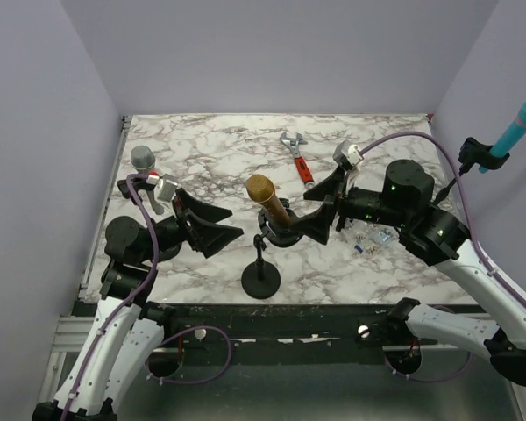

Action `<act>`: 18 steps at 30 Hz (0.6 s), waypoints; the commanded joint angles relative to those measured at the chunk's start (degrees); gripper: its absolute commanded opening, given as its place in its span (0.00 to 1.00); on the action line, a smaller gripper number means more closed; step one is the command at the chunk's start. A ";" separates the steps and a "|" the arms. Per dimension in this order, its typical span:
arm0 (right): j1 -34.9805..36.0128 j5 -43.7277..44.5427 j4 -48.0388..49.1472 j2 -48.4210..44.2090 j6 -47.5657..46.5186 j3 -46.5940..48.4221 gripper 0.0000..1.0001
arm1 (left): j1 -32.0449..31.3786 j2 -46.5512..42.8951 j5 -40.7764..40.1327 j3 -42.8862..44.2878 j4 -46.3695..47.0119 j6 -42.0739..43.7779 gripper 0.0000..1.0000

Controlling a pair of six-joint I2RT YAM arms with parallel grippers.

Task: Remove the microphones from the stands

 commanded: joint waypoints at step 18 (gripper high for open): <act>19.41 24.74 19.03 3.20 -14.08 -5.04 0.83 | -2.33 -3.68 -4.10 -4.82 -0.22 -2.14 0.98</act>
